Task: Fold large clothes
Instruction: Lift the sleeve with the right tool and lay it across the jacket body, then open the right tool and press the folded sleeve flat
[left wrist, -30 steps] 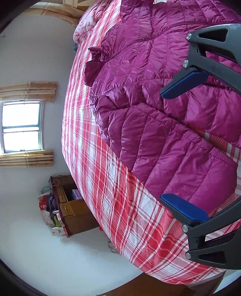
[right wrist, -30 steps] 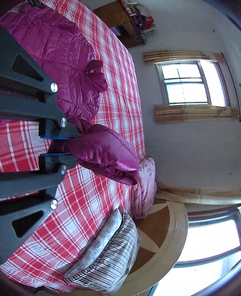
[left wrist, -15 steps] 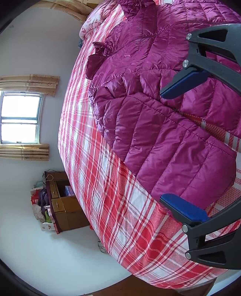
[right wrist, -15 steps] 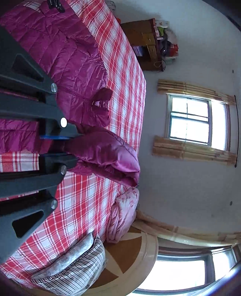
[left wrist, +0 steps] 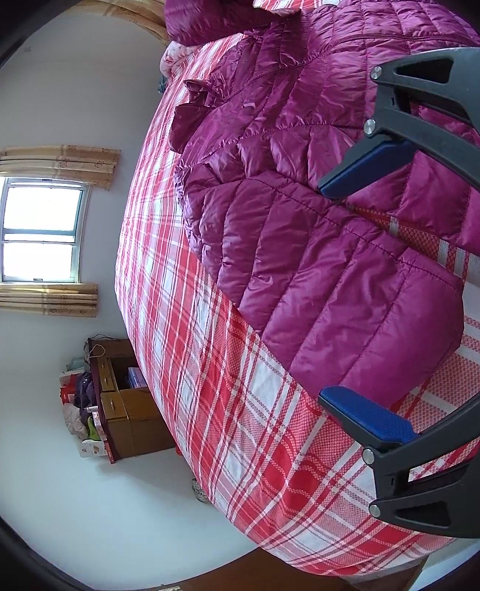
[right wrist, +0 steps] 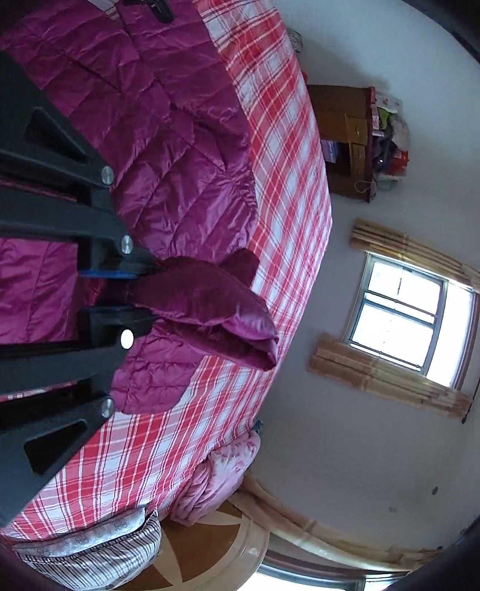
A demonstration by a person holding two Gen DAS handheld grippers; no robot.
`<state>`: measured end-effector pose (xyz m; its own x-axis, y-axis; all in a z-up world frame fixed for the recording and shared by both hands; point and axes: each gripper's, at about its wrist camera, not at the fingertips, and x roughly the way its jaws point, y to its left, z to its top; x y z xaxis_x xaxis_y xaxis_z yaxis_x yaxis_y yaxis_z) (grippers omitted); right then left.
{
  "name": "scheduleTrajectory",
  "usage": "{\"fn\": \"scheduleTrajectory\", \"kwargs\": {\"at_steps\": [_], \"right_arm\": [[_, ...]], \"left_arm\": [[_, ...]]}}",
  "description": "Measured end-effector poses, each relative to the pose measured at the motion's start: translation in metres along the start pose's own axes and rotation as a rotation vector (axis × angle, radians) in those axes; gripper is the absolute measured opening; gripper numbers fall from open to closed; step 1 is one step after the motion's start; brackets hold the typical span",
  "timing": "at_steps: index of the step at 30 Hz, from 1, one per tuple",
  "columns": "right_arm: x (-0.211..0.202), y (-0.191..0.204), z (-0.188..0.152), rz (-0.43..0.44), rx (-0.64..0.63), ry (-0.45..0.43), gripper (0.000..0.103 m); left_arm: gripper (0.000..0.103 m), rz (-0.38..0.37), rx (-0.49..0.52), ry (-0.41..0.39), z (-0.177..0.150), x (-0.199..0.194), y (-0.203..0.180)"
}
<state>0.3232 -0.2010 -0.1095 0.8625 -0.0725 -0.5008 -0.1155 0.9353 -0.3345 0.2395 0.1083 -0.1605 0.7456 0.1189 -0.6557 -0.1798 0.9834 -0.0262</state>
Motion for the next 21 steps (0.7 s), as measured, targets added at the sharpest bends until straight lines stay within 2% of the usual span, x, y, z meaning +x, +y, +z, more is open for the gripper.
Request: {"fn": "scheduleTrajectory", "kwargs": {"at_steps": [5, 10, 12, 13, 14, 16, 21], "right_arm": [[0.024, 0.035, -0.019, 0.036, -0.053, 0.046, 0.012], [0.045, 0.053, -0.033, 0.09, -0.051, 0.105, 0.013], [0.049, 0.057, -0.038, 0.13, -0.043, 0.118, 0.019], [0.047, 0.059, -0.04, 0.16, -0.042, 0.112, 0.033], [0.042, 0.06, -0.041, 0.212, -0.044, 0.107, 0.057], [0.024, 0.062, -0.043, 0.292, -0.062, 0.061, 0.073], [-0.029, 0.058, -0.048, 0.387, -0.127, -0.033, 0.072]], "left_arm": [[0.102, 0.009, -0.002, 0.006, -0.002, 0.002, 0.003], [0.102, 0.015, 0.008, 0.019, -0.005, 0.006, 0.001], [0.102, 0.016, 0.017, 0.023, -0.006, 0.007, -0.002], [0.102, 0.018, 0.023, 0.024, -0.006, 0.007, -0.003], [0.102, 0.019, 0.028, 0.024, -0.005, 0.007, -0.004], [0.102, 0.027, 0.038, 0.015, -0.003, 0.005, -0.006], [0.102, 0.037, 0.052, -0.016, 0.011, 0.0, -0.011]]}}
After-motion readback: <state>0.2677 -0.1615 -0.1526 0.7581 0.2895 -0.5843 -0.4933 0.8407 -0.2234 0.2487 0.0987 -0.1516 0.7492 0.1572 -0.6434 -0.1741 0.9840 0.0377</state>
